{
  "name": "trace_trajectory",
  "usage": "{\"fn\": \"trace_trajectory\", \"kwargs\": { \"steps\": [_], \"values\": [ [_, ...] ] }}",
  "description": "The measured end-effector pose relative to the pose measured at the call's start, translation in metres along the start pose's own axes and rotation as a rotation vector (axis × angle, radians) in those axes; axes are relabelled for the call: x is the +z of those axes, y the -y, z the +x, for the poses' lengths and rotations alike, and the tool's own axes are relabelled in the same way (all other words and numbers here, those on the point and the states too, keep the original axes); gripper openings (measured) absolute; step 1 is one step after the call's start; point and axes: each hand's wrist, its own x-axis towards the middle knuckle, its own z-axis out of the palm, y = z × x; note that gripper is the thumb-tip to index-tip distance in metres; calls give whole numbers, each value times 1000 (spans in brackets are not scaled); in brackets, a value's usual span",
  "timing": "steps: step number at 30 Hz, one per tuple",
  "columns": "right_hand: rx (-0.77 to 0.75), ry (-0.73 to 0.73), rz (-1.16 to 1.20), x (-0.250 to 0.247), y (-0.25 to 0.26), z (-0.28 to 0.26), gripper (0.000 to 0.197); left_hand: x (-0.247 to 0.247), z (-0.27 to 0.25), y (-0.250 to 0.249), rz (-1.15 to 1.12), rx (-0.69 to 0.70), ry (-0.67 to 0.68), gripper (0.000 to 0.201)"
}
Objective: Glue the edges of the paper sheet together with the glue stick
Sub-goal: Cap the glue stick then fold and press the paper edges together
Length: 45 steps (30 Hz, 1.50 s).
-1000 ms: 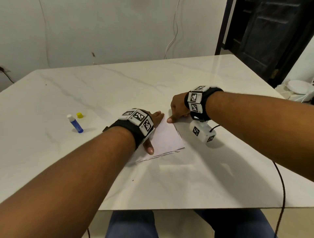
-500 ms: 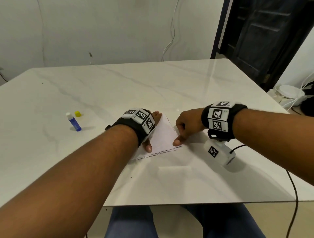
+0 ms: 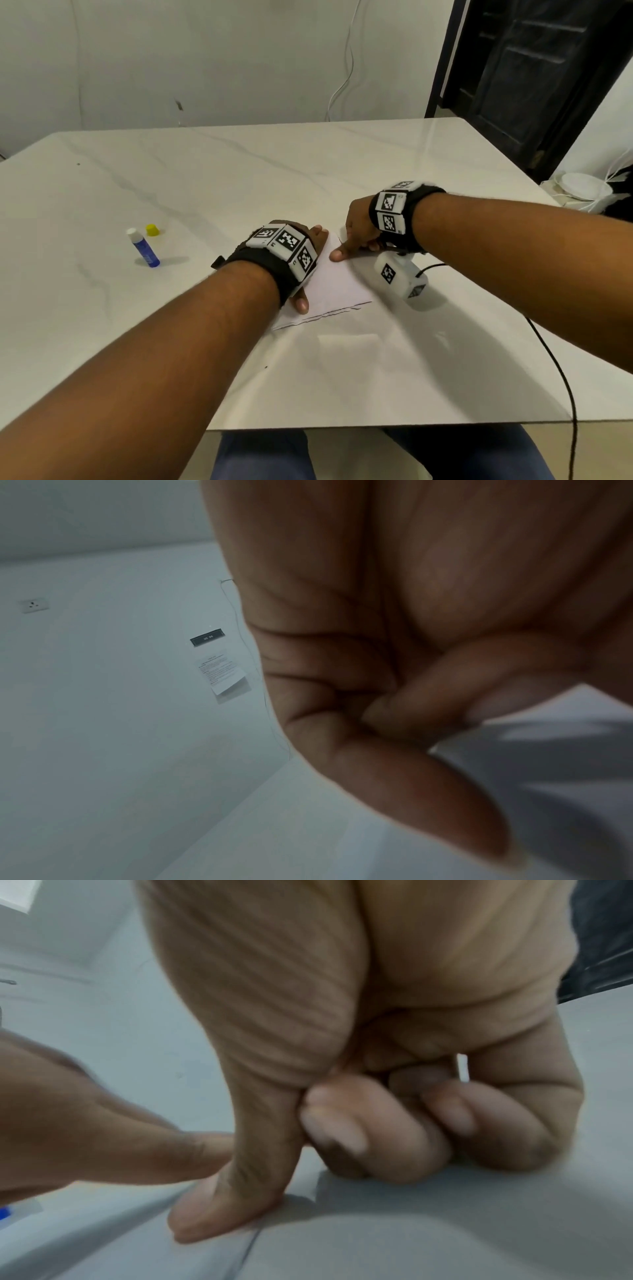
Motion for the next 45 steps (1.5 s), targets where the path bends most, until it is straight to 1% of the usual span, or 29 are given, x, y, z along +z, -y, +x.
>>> {"fn": "trace_trajectory", "kwargs": {
  "steps": [2, 4, 6, 8, 10, 12, 13, 14, 16, 17, 18, 20, 22, 23, 24, 26, 27, 28, 29, 30, 32, 33, 34, 35, 38, 42, 45],
  "values": [
    [18, -7, -18, -5, 1, 10, 84, -1, 2, 1, -4, 21, 23, 86],
    [53, 32, -1, -13, 4, 13, 73, -1, 7, 3, -13, 26, 51, 85],
    [77, 78, 47, -18, 5, 13, 65, 2, 12, 4, -4, 22, 73, 90],
    [66, 98, 175, -15, 4, 16, 54, 4, 16, 5, 10, 16, 95, 99],
    [67, 104, 354, -6, 3, 17, 45, 4, 18, 7, 3, 23, 125, 114],
    [49, 83, 439, 2, 2, 13, 44, 2, 16, 9, 0, 37, 153, 132],
    [34, 74, 424, 5, 2, 9, 46, 2, 15, 10, -4, 41, 165, 139],
    [13, 43, 352, 5, 1, 4, 52, 1, 14, 10, -3, 43, 164, 146],
    [-33, -14, 76, 6, 3, -12, 67, 1, 11, 11, -18, 39, 152, 151],
    [-61, -15, -14, 8, 4, -21, 70, 0, 8, 11, -33, 34, 152, 150],
    [-77, 7, -30, 9, 4, -29, 75, -1, 6, 11, -43, 28, 154, 147],
    [-114, 15, 35, 15, 3, -40, 88, -3, 2, 10, -64, 15, 166, 140],
    [-197, -8, 109, 17, -2, -52, 106, -6, 2, 8, -84, 4, 155, 137],
    [-233, -13, 113, 18, -4, -55, 110, -7, 2, 6, -83, 9, 144, 136],
    [-252, -16, 88, 19, -5, -58, 111, -9, 2, 6, -77, 9, 142, 135],
    [-247, -14, 36, 21, -3, -61, 107, -7, 2, 8, -93, 4, 167, 133],
    [-239, -16, 25, 23, -3, -61, 103, -5, 3, 9, -106, 1, 175, 136],
    [-236, -13, 10, 25, -2, -60, 96, -3, 4, 11, -122, -13, 177, 138],
    [-235, -17, -8, 28, -2, -59, 88, -3, 3, 11, -140, -24, 170, 137],
    [-231, -27, -27, 30, -1, -57, 80, -3, 3, 10, -159, -39, 158, 129],
    [-223, -48, -52, 31, -1, -51, 68, -5, 1, -1, -203, -52, 105, 102],
    [-223, -50, -55, 30, 0, -49, 67, -6, 3, -11, -218, -56, 70, 90],
    [-223, -50, -56, 29, 0, -47, 67, -6, 6, -20, -217, -68, 45, 83],
    [-220, -47, -54, 28, -1, -44, 69, -4, 9, -28, -213, -76, 24, 80],
    [-229, -27, -20, 25, -5, -43, 80, 2, 19, -40, -224, -84, 39, 83],
    [-229, -13, 19, 26, -9, -42, 93, 14, 21, -31, -253, -92, 78, 104],
    [-206, 1, 23, 27, -12, -39, 100, 22, 16, -19, -276, -85, 96, 113]
  ]
}}
